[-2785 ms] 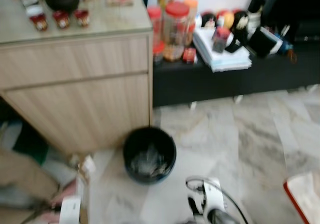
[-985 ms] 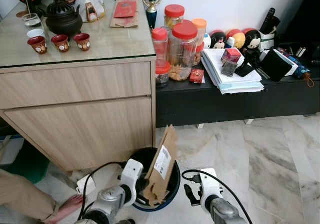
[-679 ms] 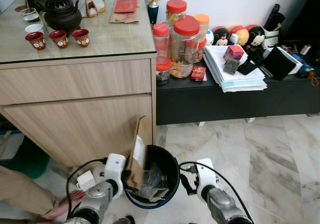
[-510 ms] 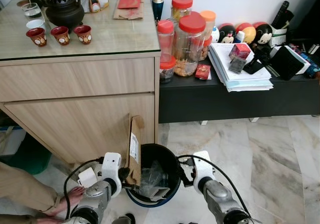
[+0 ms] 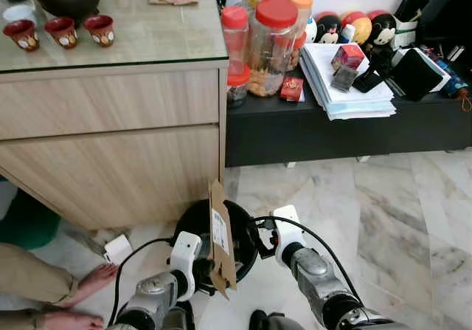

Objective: Picking trash to rubbish bin

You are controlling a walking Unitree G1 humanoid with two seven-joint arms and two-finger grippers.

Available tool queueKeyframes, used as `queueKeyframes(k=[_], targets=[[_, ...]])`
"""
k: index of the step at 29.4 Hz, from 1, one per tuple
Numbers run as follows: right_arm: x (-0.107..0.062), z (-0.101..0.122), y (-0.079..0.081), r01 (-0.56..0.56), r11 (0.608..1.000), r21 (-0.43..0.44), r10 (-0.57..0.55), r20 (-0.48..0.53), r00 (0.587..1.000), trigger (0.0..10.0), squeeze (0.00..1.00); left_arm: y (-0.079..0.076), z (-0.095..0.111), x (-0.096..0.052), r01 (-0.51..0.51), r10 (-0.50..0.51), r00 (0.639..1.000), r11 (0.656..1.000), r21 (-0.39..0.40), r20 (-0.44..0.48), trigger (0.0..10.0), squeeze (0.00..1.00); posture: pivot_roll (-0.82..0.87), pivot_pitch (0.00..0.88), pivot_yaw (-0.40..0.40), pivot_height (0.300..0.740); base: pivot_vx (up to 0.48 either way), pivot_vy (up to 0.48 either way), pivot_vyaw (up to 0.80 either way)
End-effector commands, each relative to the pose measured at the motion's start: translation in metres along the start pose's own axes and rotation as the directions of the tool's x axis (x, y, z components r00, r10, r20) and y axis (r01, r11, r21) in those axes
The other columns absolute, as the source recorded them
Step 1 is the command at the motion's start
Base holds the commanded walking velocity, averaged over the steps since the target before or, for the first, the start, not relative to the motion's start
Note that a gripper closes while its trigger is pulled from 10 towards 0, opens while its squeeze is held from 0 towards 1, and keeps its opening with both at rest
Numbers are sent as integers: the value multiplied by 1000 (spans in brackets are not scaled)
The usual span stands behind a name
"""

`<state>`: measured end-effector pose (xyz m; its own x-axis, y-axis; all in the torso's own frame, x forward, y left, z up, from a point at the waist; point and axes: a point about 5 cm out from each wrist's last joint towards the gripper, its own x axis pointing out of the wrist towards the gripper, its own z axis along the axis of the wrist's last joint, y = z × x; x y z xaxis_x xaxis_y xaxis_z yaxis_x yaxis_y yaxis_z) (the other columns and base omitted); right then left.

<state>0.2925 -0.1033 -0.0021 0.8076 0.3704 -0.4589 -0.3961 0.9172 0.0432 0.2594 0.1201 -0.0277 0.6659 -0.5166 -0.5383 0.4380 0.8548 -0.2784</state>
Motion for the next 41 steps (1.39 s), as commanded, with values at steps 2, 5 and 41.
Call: queueKeyframes(k=[2,5,41], targets=[[-3,-4,-2,-11,1000,-24,11,-3,1000,10000,0,1,-5,-2,-24,25,1000,998,-54,7,10000,0,69,301,-102,740,0,0,0],[-3,-5,-2,-17,1000,-25,17,-5,1000,10000,0,2,-4,-2,-34,35,999,998,-57,18,10000,0,69,302,-105,740,0,0,0],[-18,-39,-11,62,993,100,-51,-109,993,10000,0,73,-31,-57,-617,625,780,778,-120,40,10000,0,95,191,-82,740,0,0,0]])
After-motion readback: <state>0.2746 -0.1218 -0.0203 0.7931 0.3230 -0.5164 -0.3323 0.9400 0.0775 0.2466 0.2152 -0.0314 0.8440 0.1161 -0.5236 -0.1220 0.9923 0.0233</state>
